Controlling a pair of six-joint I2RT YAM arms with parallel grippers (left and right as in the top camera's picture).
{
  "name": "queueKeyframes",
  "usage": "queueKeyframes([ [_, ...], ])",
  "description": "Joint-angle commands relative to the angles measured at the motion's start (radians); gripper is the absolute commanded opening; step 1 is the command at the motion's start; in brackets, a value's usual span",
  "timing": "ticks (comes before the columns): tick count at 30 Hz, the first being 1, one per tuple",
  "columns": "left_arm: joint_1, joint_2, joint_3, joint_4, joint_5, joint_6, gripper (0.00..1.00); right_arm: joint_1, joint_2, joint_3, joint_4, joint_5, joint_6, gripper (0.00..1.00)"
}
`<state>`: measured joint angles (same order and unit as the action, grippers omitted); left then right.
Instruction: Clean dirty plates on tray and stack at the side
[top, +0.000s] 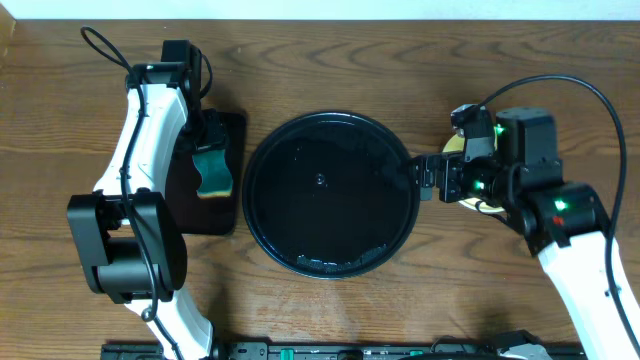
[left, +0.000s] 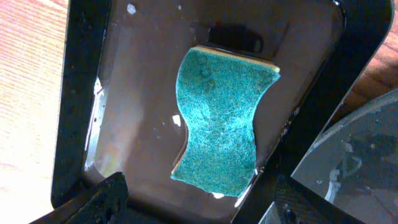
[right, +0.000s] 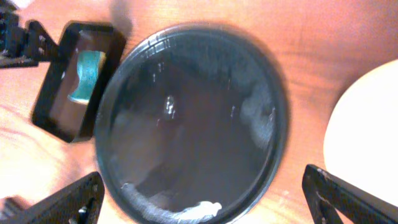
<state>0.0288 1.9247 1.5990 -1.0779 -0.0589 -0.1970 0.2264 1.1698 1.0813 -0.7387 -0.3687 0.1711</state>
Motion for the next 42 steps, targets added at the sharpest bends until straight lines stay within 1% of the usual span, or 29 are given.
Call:
queueKeyframes([
  [1,0.001,0.005,0.0,-0.006,-0.009,0.01,0.76,0.002,-0.148,-0.081,0.066,0.032,-0.291,0.99],
  [4,0.001,0.005,0.0,-0.006,-0.009,0.01,0.76,-0.022,-0.29,-0.213,0.145,0.032,-0.373,0.99],
  [7,0.001,0.005,0.0,-0.006,-0.009,0.01,0.76,-0.055,-0.462,-0.375,0.235,0.053,-0.378,0.99],
  [8,0.001,0.005,0.0,-0.006,-0.009,0.01,0.76,-0.078,-0.62,-0.518,0.316,0.082,-0.378,0.99],
  [10,0.001,0.005,0.0,-0.006,-0.009,0.01,0.76,-0.101,-0.75,-0.633,0.379,0.103,-0.378,0.99],
  [13,0.001,0.005,0.0,-0.006,-0.009,0.01,0.76,-0.133,-0.908,-0.781,0.465,0.12,-0.378,0.99],
  [16,0.001,0.005,0.0,-0.006,-0.009,0.01,0.75,-0.158,-1.024,-0.903,0.535,0.122,-0.378,0.99],
  [21,0.001,0.005,0.0,-0.006,-0.01,0.01,0.76,-0.176,-1.116,-1.046,0.625,0.122,-0.378,0.99],
  [23,0.001,0.005,0.0,-0.006,-0.009,0.01,0.76,-0.176,-1.136,-1.077,0.693,0.13,-0.375,0.99],
  [27,0.001,0.005,0.0,-0.006,-0.009,0.01,0.76,-0.176,-1.165,-1.076,0.687,0.139,-0.384,0.99],
  [42,0.001,0.005,0.0,-0.006,-0.009,0.01,0.76,-0.176,-1.164,-1.076,0.685,0.155,-0.393,0.99],
])
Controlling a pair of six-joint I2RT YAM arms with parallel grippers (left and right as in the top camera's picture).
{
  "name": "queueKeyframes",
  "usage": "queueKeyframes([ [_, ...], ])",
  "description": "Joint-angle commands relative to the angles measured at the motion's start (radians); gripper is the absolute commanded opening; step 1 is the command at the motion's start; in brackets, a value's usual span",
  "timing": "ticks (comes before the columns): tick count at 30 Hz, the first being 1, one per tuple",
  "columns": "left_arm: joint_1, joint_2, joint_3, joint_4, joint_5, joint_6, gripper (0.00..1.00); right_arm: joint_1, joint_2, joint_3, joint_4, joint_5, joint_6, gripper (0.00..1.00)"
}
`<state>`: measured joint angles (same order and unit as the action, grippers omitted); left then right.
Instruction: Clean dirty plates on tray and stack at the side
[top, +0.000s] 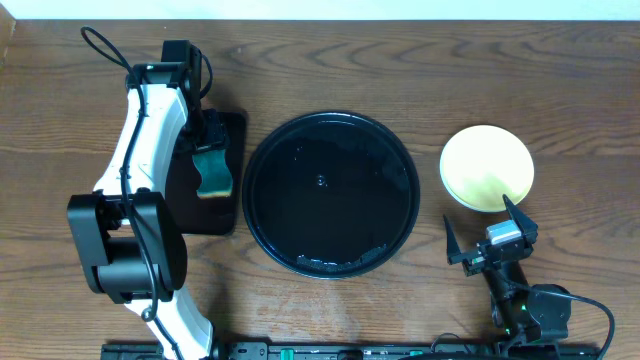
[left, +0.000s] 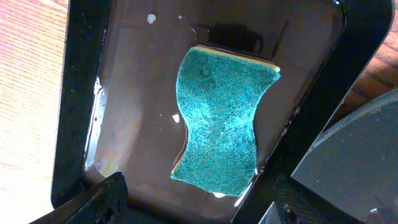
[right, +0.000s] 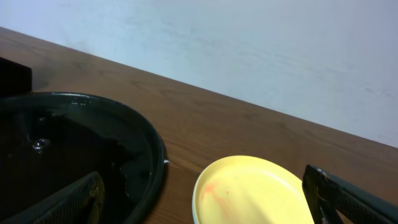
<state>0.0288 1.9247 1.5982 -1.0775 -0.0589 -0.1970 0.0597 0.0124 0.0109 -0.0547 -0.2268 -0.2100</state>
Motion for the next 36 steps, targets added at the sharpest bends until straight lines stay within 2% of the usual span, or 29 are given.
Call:
queueKeyframes([
  [1,0.001,0.005,0.001,-0.006,-0.009,0.01,0.76,-0.01,-0.007,-0.005,0.001,0.013,-0.012,0.99],
  [10,0.001,0.005,0.001,-0.006,-0.01,0.01,0.76,-0.01,-0.007,-0.005,0.001,0.013,-0.012,0.99],
  [11,0.001,0.005,0.001,-0.006,-0.058,0.01,0.87,-0.01,-0.007,-0.005,0.001,0.013,-0.012,0.99],
  [13,0.003,0.002,0.001,-0.006,-0.154,0.01,0.87,-0.01,-0.007,-0.005,0.001,0.013,-0.012,0.99],
  [17,0.003,-0.056,0.001,-0.007,-0.166,0.01,0.87,-0.01,-0.007,-0.005,0.001,0.013,-0.012,0.99],
  [22,0.003,-0.293,-0.011,-0.004,-0.162,0.009,0.87,-0.01,-0.007,-0.005,0.001,0.013,-0.012,0.99],
  [26,0.01,-0.603,-0.131,0.185,-0.162,-0.002,0.87,-0.01,-0.007,-0.005,0.001,0.013,-0.012,0.99],
  [30,0.029,-0.872,-0.333,0.388,-0.163,-0.002,0.88,-0.01,-0.007,-0.005,0.001,0.013,-0.012,0.99],
  [36,0.108,-1.271,-0.75,0.626,-0.163,0.002,0.87,-0.01,-0.007,-0.005,0.001,0.013,-0.012,0.99],
])
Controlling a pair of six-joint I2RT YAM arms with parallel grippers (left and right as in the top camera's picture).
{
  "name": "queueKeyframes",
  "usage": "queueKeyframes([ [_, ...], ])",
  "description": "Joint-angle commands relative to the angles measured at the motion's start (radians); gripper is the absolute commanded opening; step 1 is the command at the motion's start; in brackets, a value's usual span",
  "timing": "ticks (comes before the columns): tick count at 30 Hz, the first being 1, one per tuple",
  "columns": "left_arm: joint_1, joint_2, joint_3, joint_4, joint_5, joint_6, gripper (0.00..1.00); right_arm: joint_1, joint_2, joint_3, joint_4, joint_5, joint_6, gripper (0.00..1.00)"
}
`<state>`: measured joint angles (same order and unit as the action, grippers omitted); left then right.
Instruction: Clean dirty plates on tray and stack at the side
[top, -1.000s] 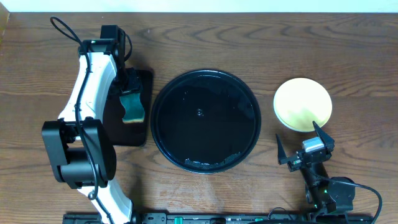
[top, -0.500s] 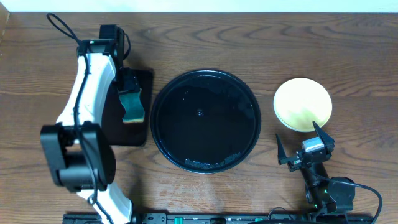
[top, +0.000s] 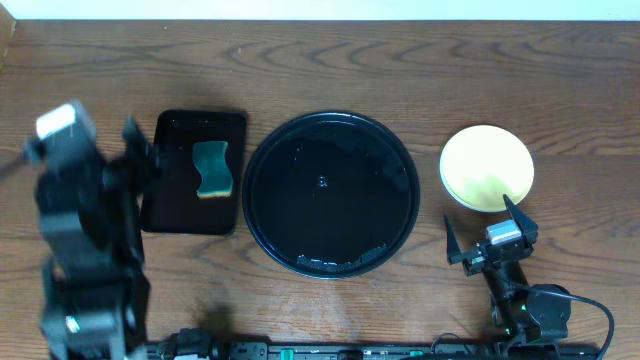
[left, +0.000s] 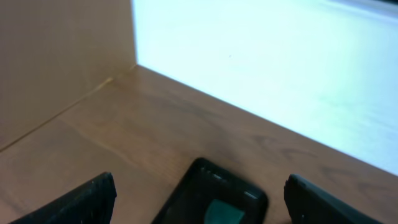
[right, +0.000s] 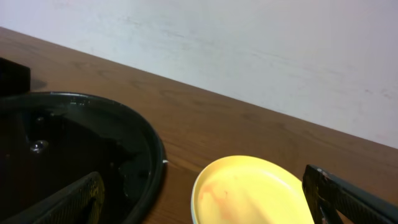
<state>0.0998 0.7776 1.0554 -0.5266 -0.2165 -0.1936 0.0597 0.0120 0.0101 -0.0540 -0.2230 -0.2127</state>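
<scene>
A yellow plate (top: 487, 167) with a faint reddish smear (right: 273, 186) lies alone on the table, right of the round black tray (top: 332, 193), which holds a film of water and no plates. My right gripper (top: 482, 222) stands open near the front edge, just short of the plate, with nothing in it (right: 205, 202). A green sponge (top: 211, 168) rests in the small rectangular black tray (top: 170, 205). My left gripper (top: 135, 160) is open at the far left, left of that tray (left: 205, 186), and only the sponge's edge (left: 225, 213) shows in its view.
A wooden side wall (left: 62, 62) and a pale back wall (left: 280, 68) bound the table at the far left corner. Bare wood lies between the round tray and the plate (right: 186, 143).
My left arm has moved from directly above the sponge tray to the front left of the table, its gripper still open. The sponge, both trays, the plate and the right arm stand as before.
First my right gripper hung open by the yellow plate beside the round tray, and my left hung open over the sponge. Then the right arm was back at the front edge, the plate left on the table. Now the left arm has drawn back too.
</scene>
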Motion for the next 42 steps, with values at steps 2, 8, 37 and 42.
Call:
queueKeyframes([
  [2,0.04,-0.218,-0.322,0.156,-0.005,-0.002,0.87,-0.01,-0.006,-0.005,0.0,0.01,-0.009,0.99],
  [8,0.04,-0.406,-0.616,0.407,0.042,-0.002,0.87,-0.01,-0.006,-0.005,0.0,0.01,-0.01,0.99],
  [37,0.034,-0.776,-1.051,0.467,0.052,-0.006,0.87,-0.01,-0.006,-0.005,0.0,0.01,-0.01,0.99],
  [42,0.034,-0.772,-1.051,0.468,0.051,-0.006,0.87,-0.01,-0.006,-0.005,0.0,0.01,-0.009,0.99],
])
